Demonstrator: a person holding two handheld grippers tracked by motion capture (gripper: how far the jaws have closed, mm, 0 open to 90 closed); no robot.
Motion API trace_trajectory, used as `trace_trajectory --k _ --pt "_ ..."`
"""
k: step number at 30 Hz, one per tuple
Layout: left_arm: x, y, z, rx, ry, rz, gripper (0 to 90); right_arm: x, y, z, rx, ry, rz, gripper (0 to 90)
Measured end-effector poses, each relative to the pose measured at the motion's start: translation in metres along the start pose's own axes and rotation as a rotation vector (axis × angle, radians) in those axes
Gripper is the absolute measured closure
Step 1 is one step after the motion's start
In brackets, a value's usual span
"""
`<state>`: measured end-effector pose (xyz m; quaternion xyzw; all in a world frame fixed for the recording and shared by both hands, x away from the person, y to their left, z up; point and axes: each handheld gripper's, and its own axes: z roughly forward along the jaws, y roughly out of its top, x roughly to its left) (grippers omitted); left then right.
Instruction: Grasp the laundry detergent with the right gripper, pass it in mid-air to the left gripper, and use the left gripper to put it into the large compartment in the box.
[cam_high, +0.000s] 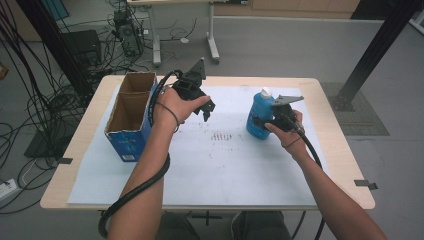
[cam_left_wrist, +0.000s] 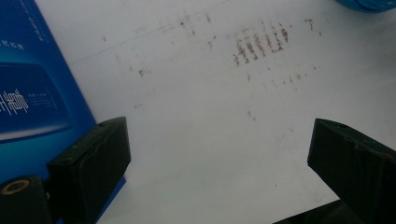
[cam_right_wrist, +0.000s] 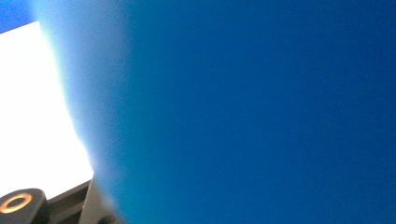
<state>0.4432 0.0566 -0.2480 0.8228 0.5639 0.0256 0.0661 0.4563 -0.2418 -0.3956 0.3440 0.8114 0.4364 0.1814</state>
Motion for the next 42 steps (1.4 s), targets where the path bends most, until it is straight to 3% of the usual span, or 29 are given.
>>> trace_trajectory --k 42 --pt "-0.0021 -0.0004 -0.0008 -0.001 0.001 0.003 6.4 0.0000 -0.0004 -0.0001 -0.003 -0.001 0.001 44.0"
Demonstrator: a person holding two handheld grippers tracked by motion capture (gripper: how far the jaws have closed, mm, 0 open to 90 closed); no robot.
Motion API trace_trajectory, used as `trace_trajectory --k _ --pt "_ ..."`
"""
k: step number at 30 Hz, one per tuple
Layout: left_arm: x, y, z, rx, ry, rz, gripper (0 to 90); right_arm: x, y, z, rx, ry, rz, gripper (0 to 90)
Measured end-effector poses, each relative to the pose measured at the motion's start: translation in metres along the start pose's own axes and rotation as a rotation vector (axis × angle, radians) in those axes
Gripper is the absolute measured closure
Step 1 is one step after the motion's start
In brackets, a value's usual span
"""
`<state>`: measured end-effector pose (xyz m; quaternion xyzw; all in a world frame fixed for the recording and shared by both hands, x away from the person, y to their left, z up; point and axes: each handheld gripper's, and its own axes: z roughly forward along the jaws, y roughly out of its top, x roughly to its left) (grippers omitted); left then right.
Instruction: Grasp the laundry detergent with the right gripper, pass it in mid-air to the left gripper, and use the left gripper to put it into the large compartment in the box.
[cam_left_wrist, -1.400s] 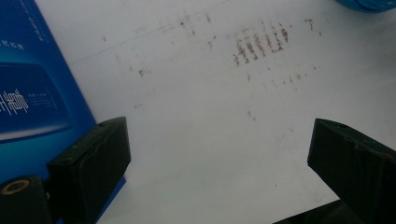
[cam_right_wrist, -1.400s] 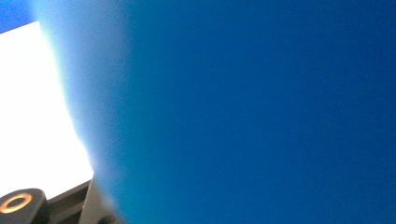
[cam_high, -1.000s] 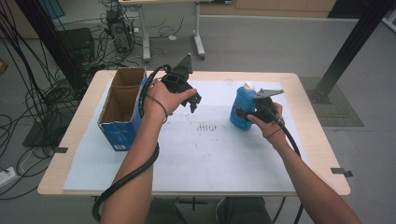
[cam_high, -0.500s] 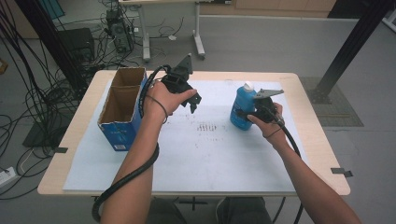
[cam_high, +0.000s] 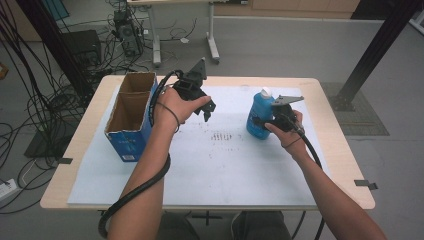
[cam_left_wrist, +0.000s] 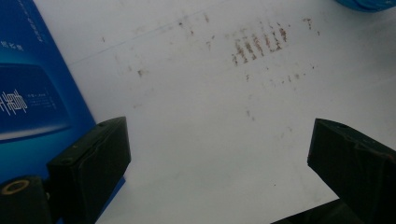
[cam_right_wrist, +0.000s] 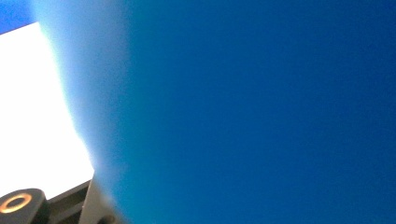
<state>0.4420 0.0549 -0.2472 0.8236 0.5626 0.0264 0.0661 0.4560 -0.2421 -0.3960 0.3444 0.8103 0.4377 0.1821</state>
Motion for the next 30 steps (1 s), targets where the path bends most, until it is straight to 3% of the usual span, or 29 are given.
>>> trace_trajectory --k 30 --pt "-0.0012 0.0002 0.0005 0.005 0.006 0.011 6.4 0.0000 0.0000 0.0001 0.000 0.002 -0.002 44.0"
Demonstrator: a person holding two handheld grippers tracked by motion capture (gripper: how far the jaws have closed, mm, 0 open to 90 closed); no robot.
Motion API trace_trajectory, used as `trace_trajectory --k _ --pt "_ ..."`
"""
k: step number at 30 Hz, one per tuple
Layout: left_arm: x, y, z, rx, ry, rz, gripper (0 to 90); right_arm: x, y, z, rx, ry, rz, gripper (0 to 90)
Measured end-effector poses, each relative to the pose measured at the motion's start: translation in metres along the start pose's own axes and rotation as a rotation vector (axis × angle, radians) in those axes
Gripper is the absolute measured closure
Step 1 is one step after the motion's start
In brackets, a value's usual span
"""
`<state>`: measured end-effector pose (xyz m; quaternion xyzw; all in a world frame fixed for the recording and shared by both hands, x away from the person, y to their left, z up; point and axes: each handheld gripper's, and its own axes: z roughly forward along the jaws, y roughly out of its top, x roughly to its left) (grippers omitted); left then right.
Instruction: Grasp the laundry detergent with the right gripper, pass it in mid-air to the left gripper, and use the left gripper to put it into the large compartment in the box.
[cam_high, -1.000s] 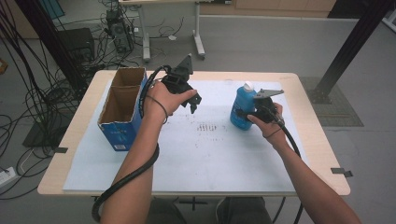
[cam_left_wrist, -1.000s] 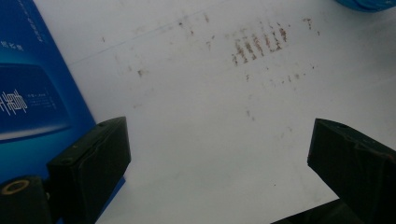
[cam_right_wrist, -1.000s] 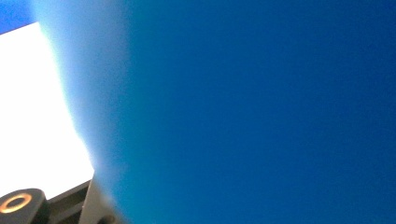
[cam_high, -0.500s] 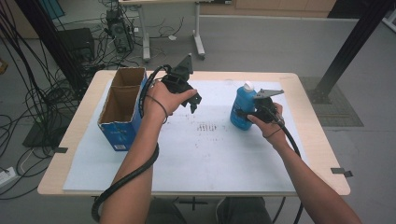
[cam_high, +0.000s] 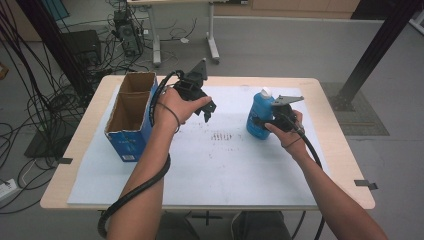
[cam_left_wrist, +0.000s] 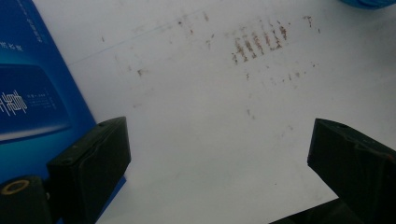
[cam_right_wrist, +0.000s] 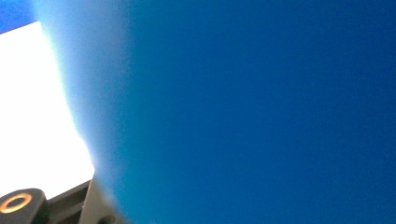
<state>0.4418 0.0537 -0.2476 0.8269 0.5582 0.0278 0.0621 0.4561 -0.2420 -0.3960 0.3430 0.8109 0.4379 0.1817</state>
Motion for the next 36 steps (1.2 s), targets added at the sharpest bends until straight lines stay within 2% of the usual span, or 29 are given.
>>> trace_trajectory --k 18,24,26,31,32,36 --pt "-0.004 0.002 0.000 0.003 0.001 0.018 6.5 -0.001 0.000 0.000 0.000 0.006 0.006 43.9" --pt "-0.005 0.000 -0.007 -0.003 0.002 0.035 6.6 -0.003 0.002 0.000 0.012 0.013 0.011 43.9" --pt "-0.004 0.000 -0.013 -0.017 0.000 0.052 6.6 -0.004 0.005 -0.001 0.031 0.031 0.017 44.1" --pt "-0.005 0.000 -0.023 -0.024 0.003 0.085 6.6 -0.005 0.013 -0.003 0.034 0.054 0.005 44.0" --pt "-0.005 0.001 -0.026 -0.029 -0.004 0.088 6.5 -0.006 0.018 -0.005 0.038 0.076 0.007 44.0" --pt "-0.005 0.003 -0.039 -0.034 -0.026 0.140 6.3 -0.006 0.032 -0.009 0.062 0.113 -0.014 44.0"
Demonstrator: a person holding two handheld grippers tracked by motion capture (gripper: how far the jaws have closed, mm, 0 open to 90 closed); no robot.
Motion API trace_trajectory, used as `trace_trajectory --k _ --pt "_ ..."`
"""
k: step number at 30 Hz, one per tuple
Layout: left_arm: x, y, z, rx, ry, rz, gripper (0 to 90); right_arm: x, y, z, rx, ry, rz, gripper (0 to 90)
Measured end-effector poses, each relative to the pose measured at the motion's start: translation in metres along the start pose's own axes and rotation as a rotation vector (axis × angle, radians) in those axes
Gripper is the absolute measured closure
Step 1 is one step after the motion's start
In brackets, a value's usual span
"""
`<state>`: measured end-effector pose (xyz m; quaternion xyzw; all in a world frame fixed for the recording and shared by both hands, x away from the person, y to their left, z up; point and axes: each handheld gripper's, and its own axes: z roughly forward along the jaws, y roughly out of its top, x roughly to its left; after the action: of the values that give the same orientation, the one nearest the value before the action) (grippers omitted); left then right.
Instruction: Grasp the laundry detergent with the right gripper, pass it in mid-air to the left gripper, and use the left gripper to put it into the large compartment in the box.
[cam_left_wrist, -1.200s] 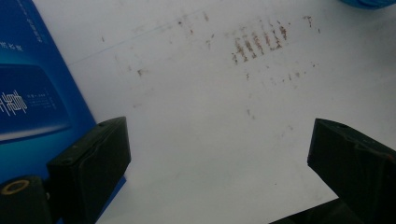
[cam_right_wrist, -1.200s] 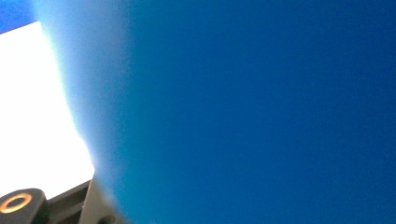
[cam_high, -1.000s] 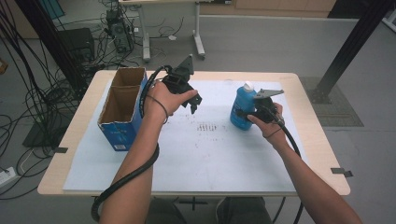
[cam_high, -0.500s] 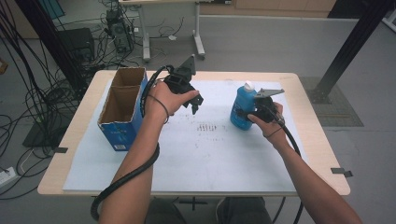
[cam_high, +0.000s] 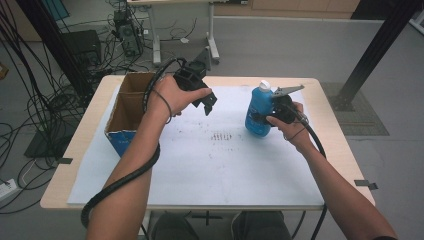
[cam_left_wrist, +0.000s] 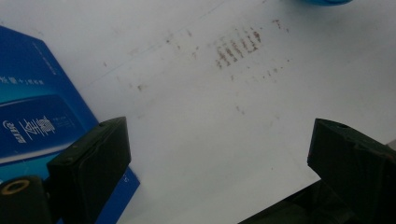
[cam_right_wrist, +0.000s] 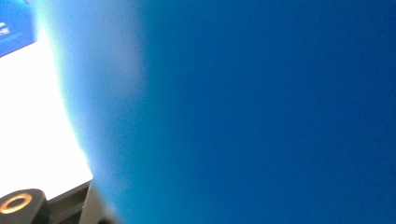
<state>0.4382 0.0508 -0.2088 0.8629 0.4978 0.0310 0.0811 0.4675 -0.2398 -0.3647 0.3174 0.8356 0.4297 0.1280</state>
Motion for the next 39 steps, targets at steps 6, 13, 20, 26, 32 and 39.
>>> trace_trajectory --k 6,13,20,26,32,39 --pt "0.001 0.003 -0.019 0.005 -0.006 0.105 6.4 0.006 0.018 -0.006 0.013 0.065 -0.021 44.0" --pt "-0.003 0.000 -0.041 0.010 -0.037 0.256 6.6 0.025 0.038 -0.006 0.034 0.141 -0.081 43.9" --pt "-0.005 -0.005 -0.064 -0.006 -0.022 0.414 5.2 0.053 0.052 0.004 0.051 0.235 -0.156 43.9" --pt "-0.008 -0.008 -0.078 0.014 0.018 0.552 5.3 0.084 0.069 0.018 0.030 0.343 -0.251 43.9" --pt "-0.014 -0.013 -0.089 0.018 -0.016 0.689 6.3 0.110 0.082 0.027 0.019 0.413 -0.330 44.0" --pt "-0.020 -0.016 -0.091 0.091 0.005 0.770 6.1 0.130 0.094 0.036 0.017 0.492 -0.393 44.0"
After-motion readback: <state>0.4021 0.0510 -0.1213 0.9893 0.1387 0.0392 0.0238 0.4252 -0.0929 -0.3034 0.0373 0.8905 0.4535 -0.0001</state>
